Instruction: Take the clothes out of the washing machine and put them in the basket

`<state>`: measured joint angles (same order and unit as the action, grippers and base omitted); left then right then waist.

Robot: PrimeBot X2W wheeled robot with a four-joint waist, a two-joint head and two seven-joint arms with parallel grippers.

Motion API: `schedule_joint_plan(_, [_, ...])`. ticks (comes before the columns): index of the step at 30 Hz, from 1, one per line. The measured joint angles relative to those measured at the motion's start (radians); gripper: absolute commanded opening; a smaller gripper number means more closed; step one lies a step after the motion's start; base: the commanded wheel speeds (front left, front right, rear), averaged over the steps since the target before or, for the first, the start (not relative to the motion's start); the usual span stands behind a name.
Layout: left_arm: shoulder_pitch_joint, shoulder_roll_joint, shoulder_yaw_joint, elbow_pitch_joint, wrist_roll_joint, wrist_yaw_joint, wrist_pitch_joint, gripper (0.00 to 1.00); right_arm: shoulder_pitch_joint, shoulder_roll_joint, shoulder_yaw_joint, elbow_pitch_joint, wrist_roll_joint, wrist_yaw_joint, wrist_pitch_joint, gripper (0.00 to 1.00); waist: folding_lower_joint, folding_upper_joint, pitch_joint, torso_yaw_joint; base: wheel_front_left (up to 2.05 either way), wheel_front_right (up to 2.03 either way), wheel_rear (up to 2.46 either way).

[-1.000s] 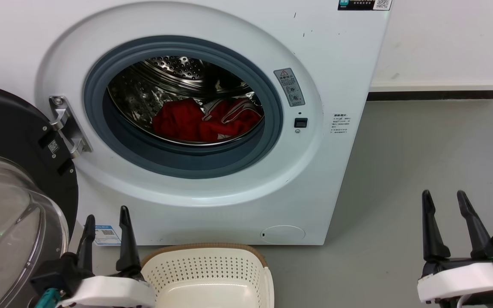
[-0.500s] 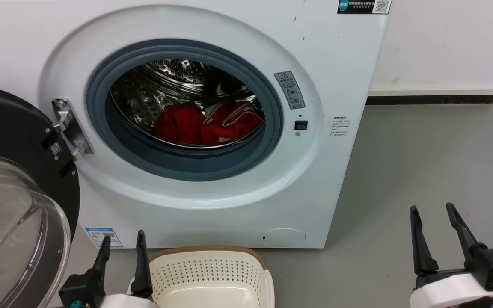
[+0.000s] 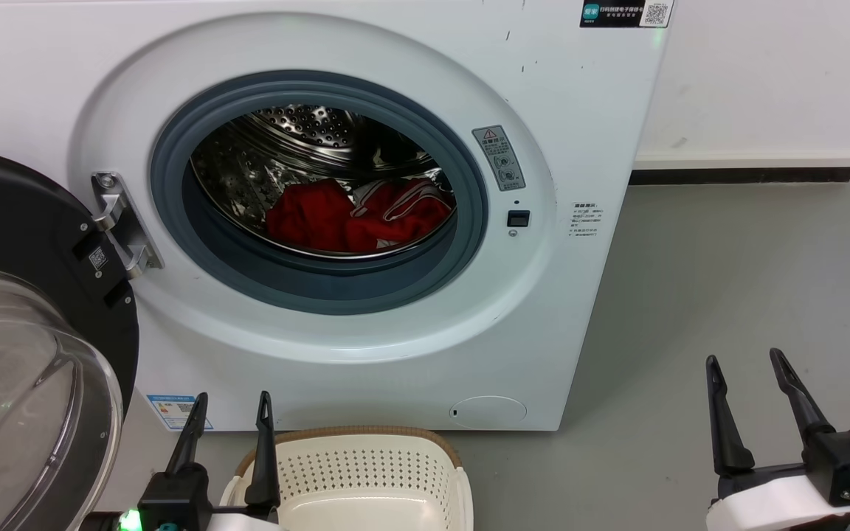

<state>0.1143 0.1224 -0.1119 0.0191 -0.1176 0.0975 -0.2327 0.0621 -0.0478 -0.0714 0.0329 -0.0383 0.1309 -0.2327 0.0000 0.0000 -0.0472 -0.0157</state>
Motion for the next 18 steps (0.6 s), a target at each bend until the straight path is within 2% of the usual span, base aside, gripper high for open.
schedule_joint_plan(5, [0.005,0.0,-0.003,-0.02,0.017,0.001,-0.009,1.0,0.0,0.0,0.002,-0.002,0.007,0.0,-0.009,1.0,0.0,0.0,-0.002,-0.001,0.0,0.0,0.0])
schedule_joint_plan(8, [0.009,-0.007,0.01,-0.032,0.018,-0.006,-0.015,1.0,0.001,0.0,-0.004,0.0,0.072,0.0,-0.014,1.0,0.0,0.0,-0.003,-0.001,0.0,0.0,0.0])
schedule_joint_plan(12, [0.021,-0.027,0.038,-0.045,0.018,-0.019,-0.022,1.0,0.004,0.0,0.002,0.005,0.063,0.0,-0.022,1.0,0.0,0.0,-0.005,-0.002,0.0,0.0,0.0])
schedule_joint_plan(18, [0.03,-0.036,0.037,-0.044,0.079,-0.045,-0.03,1.0,0.006,-0.001,0.002,0.015,0.041,0.0,-0.03,1.0,0.0,0.0,-0.009,-0.004,0.0,0.0,0.0])
